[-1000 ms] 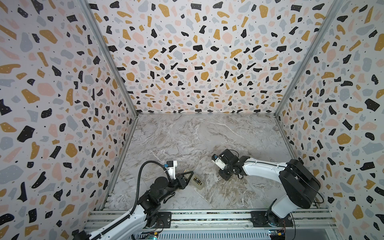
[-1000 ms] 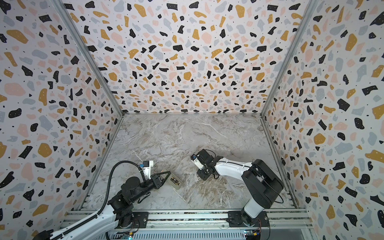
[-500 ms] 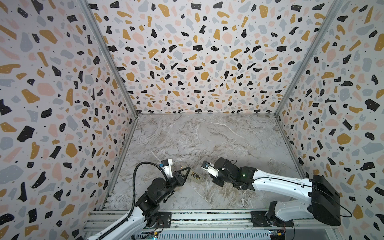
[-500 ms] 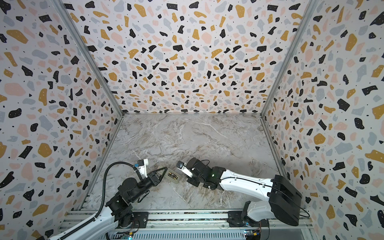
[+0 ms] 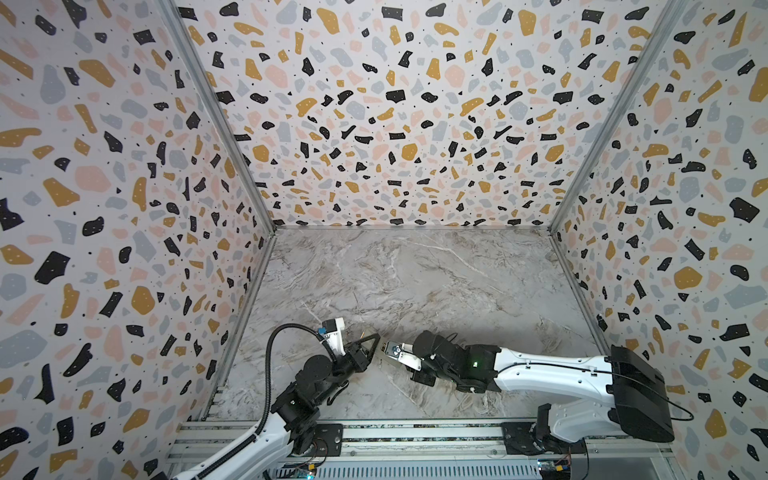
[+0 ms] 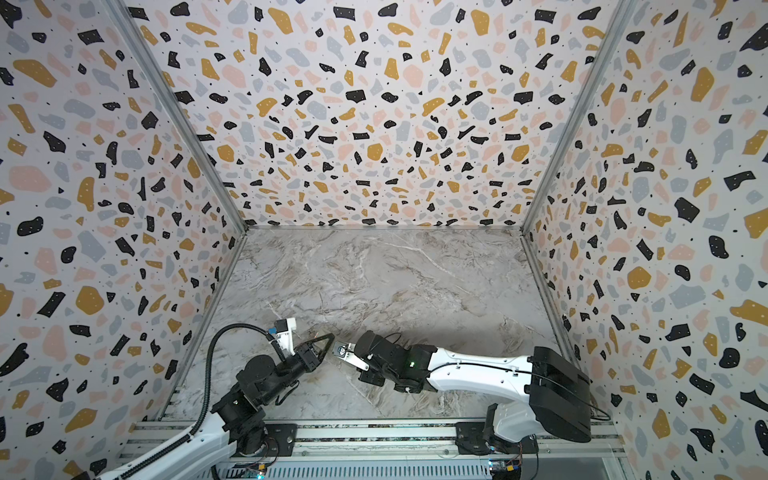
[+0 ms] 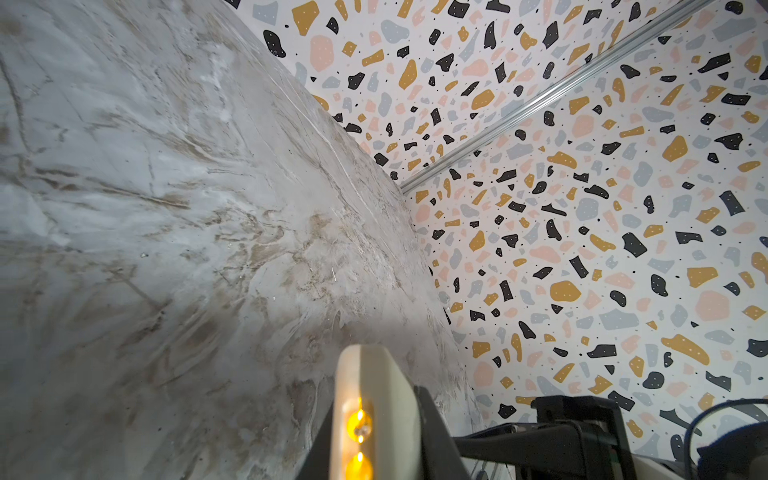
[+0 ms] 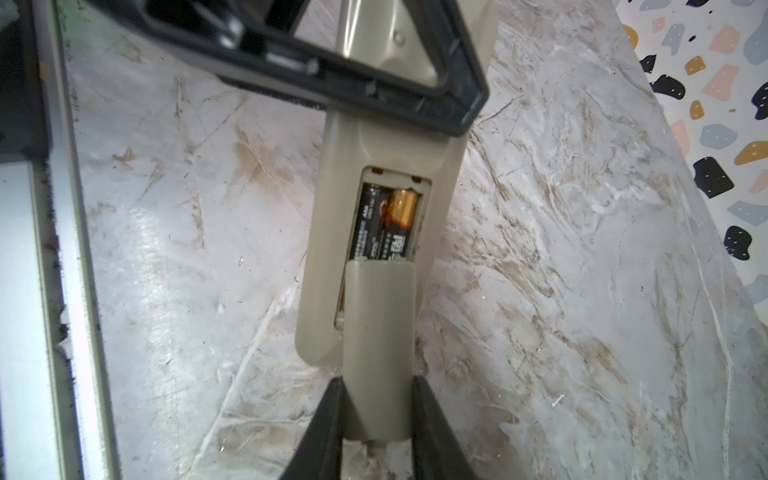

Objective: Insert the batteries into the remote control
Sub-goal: 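Carry the cover to the remote and lay it over the compartment, then slide the cover along the compartment toward the remote's closed end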

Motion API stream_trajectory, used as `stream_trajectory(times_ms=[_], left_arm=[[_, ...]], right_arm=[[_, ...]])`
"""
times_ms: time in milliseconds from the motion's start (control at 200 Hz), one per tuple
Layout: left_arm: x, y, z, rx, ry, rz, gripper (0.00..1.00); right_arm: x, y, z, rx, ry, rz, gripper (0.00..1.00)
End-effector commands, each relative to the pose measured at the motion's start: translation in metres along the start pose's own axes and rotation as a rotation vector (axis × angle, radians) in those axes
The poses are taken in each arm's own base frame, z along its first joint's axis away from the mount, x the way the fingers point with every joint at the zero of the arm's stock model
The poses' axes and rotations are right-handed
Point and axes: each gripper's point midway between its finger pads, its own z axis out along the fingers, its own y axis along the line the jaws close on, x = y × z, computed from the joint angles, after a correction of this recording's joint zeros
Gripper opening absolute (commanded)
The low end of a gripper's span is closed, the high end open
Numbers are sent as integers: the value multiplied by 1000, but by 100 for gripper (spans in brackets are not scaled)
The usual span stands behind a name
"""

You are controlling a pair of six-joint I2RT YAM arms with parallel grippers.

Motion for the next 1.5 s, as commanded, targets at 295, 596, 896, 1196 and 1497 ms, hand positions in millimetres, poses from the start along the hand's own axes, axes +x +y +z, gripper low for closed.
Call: stream_trajectory(times_ms=[295, 596, 896, 1196, 1497], left_arm=[[4, 8, -2, 5, -7, 17, 0], [5, 9, -2, 4, -1, 20, 0], [5, 10, -3, -1, -3, 24, 0], [3, 10, -3, -5, -13, 27, 0], [2, 12, -4, -14, -24, 25, 0]], right_arm=[[-39, -2, -7, -14, -92, 3, 4], [-42, 3, 4, -57, -74, 29, 4], [-37, -7, 2, -53, -65, 94, 4], [-31, -2, 1, -96, -63, 134, 4], [-27, 4, 7, -123, -35, 134, 4]])
